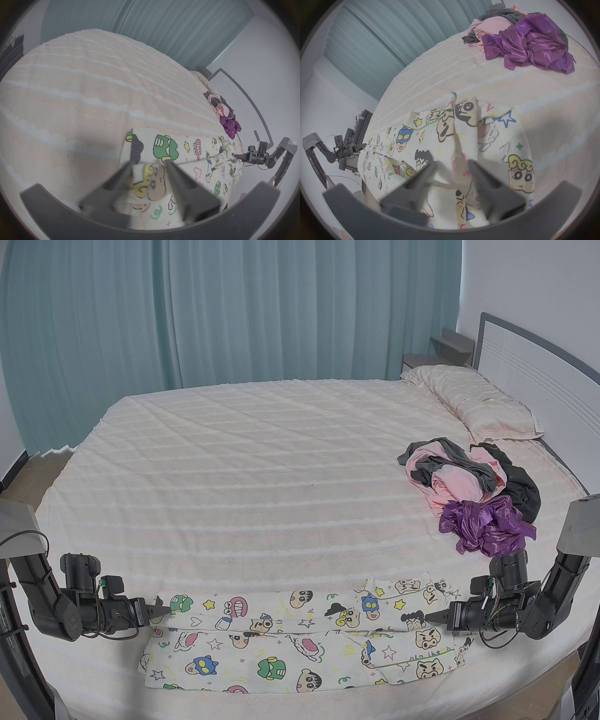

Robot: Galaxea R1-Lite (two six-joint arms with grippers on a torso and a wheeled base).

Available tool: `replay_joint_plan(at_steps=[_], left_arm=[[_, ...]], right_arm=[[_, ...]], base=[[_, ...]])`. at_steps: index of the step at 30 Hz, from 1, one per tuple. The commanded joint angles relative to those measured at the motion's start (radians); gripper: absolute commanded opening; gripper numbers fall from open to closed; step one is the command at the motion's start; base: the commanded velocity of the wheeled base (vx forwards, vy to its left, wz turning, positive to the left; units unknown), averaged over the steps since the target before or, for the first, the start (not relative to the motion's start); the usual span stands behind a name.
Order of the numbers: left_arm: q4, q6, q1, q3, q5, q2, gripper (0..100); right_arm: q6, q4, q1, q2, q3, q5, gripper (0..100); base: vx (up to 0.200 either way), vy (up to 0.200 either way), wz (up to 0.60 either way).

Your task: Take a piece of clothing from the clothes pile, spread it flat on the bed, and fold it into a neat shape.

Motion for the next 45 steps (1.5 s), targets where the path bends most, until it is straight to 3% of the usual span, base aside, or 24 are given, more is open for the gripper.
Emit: replay_joint_plan(at_steps=[1, 4, 9, 13, 14, 15, 16, 19, 21, 23, 34, 45], left_arm=[[-0.002, -0.001, 0.012, 0.023, -0.009, -0.002, 100], [-0.011, -0.004, 0.034, 0.036, -0.029, -0.019, 100], [-0.017, -0.016, 0.107, 0.064, -0.1, -0.064, 100], [-0.019, -0.133, 0.126, 0.058, -0.109, -0.113, 100], [-0.017, -0.232, 0.124, 0.044, -0.104, -0.151, 100], [-0.017, -0.232, 0.124, 0.044, -0.104, -0.151, 100], [-0.008, -0.367, 0.109, 0.012, -0.092, -0.188, 100], [0.023, -0.462, 0.061, -0.028, -0.012, -0.194, 100], [0.087, -0.47, 0.023, -0.066, 0.092, -0.186, 100], [0.138, -0.475, 0.006, -0.096, 0.127, -0.172, 100], [0.182, -0.513, -0.034, -0.094, 0.055, -0.166, 100], [0.247, -0.481, -0.035, -0.091, 0.058, -0.172, 100]], right_arm=[[0.004, -0.004, -0.013, -0.036, 0.029, 0.001, 100], [0.008, -0.004, -0.034, -0.077, 0.047, 0.004, 100], [0.086, 0.008, -0.053, -0.176, 0.059, 0.001, 100], [0.145, 0.008, -0.034, -0.18, 0.064, -0.01, 100], [0.189, 0.008, -0.019, -0.172, 0.056, -0.021, 100], [0.189, 0.008, -0.019, -0.172, 0.056, -0.021, 100], [0.255, 0.005, -0.001, -0.151, 0.044, -0.038, 100], [0.3, -0.002, 0.021, -0.113, 0.021, -0.065, 100], [0.31, -0.004, 0.025, -0.097, 0.018, -0.073, 100], [0.313, -0.004, 0.028, -0.088, 0.02, -0.071, 100], [0.313, -0.007, 0.028, -0.068, 0.041, -0.071, 100], [0.313, -0.007, 0.028, -0.067, 0.056, -0.071, 100]], base=[[0.0, 0.0, 0.0], [0.0, 0.0, 0.0], [0.0, 0.0, 0.0], [0.0, 0.0, 0.0], [0.0, 0.0, 0.0], [0.0, 0.0, 0.0], [0.0, 0.0, 0.0], [0.0, 0.0, 0.0], [0.0, 0.0, 0.0], [0.0, 0.0, 0.0], [0.0, 0.0, 0.0], [0.0, 0.0, 0.0]])
